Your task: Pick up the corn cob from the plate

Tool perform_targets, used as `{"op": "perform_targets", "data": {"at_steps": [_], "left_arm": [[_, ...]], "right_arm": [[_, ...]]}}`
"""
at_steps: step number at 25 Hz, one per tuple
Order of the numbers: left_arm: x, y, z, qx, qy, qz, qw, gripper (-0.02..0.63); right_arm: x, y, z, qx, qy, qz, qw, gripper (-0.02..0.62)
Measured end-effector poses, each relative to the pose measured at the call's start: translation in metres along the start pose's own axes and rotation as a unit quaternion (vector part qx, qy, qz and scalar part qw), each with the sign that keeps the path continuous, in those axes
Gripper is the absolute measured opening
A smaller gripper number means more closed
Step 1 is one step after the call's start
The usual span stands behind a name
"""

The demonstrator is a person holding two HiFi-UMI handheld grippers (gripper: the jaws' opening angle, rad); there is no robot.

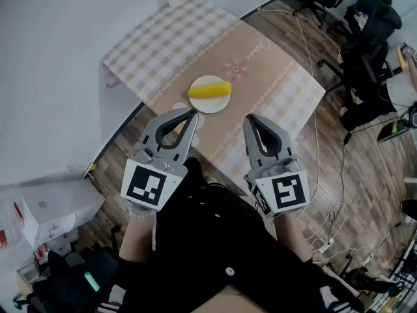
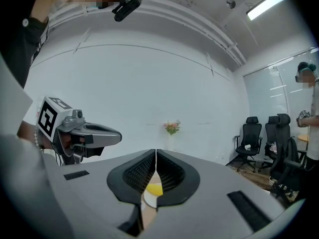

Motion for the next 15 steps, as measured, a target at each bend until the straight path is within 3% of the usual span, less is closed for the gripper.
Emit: {"op": "perform_targets", "data": {"at_steps": [15], "left_arm": [[-0.022,0.058,0.049,-0.08,0.016,0.024,0.9964,0.014]], "right_arm": [[-0.015,0.038,-0.01,-0.072,0.034,0.044,0.996,0.043]]}}
Point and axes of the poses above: the fingertips, and each gripper's own axes: y forward along the fingers, z to its left, x out of its top, the point moved 9 cm from there along -y, backward along the fingers, and after that the axes turned 3 degrees about z, right-handed, at the moved point
